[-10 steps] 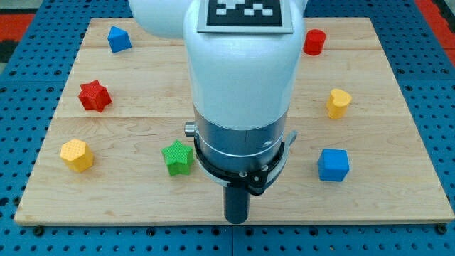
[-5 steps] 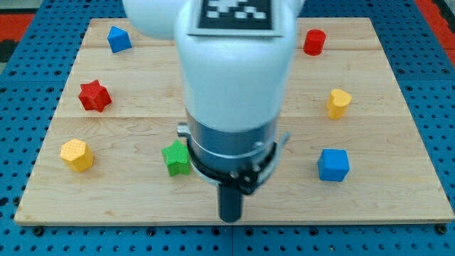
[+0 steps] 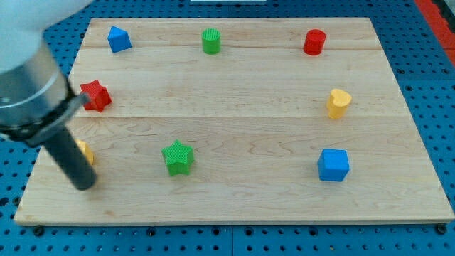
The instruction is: Push the yellow hexagon bottom to the red star
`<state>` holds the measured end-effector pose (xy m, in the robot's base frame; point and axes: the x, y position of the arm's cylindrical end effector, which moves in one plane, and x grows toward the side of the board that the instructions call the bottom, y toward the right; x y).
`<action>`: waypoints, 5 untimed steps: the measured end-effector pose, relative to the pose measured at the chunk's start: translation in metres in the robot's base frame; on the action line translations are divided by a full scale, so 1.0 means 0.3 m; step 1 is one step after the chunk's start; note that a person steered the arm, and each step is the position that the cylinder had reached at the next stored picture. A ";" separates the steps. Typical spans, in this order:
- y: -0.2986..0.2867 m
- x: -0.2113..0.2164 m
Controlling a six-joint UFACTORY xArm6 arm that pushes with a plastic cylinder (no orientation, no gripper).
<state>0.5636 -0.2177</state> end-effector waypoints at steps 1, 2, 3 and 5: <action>-0.035 -0.094; -0.030 -0.148; 0.015 -0.287; 0.213 0.087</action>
